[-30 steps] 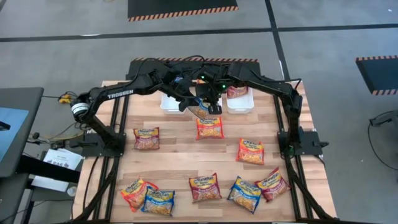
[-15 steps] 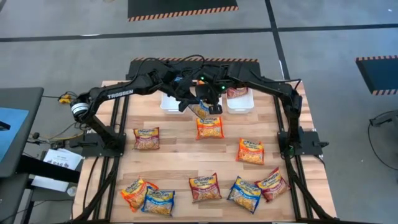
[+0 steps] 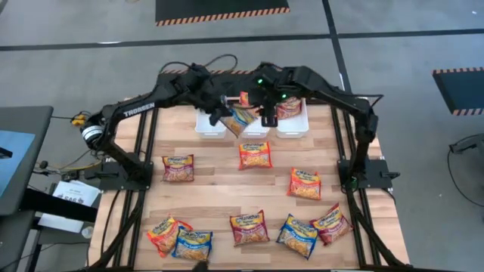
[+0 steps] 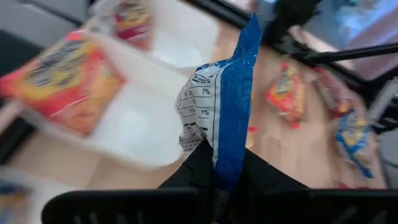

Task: Sort Maruchan noodles
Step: Put the blue noodle pack into the left white bin

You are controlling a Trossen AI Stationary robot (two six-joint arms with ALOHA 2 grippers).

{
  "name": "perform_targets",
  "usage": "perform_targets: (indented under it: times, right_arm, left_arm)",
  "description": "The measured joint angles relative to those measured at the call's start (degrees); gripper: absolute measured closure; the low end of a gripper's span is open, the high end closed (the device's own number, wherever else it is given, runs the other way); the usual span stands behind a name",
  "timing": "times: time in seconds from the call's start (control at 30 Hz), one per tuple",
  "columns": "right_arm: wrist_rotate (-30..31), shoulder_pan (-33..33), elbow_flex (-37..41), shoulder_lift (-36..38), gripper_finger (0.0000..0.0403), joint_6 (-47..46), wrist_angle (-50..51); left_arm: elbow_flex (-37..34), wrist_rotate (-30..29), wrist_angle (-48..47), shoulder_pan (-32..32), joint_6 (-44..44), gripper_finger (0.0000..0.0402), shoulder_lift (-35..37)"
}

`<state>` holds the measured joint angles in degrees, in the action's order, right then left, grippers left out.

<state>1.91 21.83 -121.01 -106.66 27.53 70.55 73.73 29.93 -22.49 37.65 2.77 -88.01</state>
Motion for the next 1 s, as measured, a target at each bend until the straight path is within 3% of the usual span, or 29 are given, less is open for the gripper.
perform_targets:
  times: [0.13, 0.37, 0.5, 0.6, 0.7, 0.8, 1.0]
  right_arm:
    - [-0.04, 2.66, 0.0, 3.14, 0.0214, -2.27, 0.34]
    - [-0.09, 6.74, 0.02, 8.43, 0.022, -5.39, 0.27]
    - [-0.22, 8.41, 0.04, 10.48, 0.0221, -6.68, 0.31]
    - [-0.22, 8.99, 0.07, 11.71, 0.0221, -6.73, 0.38]
    - [-0.26, 9.46, 0.07, 12.0, 0.0221, -6.71, 0.35]
    - [-0.39, 9.53, 0.11, 11.83, 0.0221, -6.69, 0.36]
    - [-0.39, 9.53, 0.11, 11.74, 0.0221, -6.58, 0.33]
  left_arm:
    - [0.0, -3.22, -3.43, 4.37, -1.9, 0.0386, 2.35]
    - [-0.05, -3.37, -3.6, 12.22, 1.83, 0.0386, 6.07]
    - [-4.78, -3.13, -1.49, 14.85, 5.38, 0.0386, 8.63]
    - [-12.83, -3.11, 6.14, 15.5, 9.8, 0.0386, 10.98]
    - [-22.62, -3.89, 25.57, 15.42, 16.15, 0.0386, 13.07]
    - [-31.01, -9.78, 42.35, 15.09, 22.69, 0.0386, 13.54]
    - [-40.89, -15.7, 51.46, 14.24, 25.41, 0.0386, 13.42]
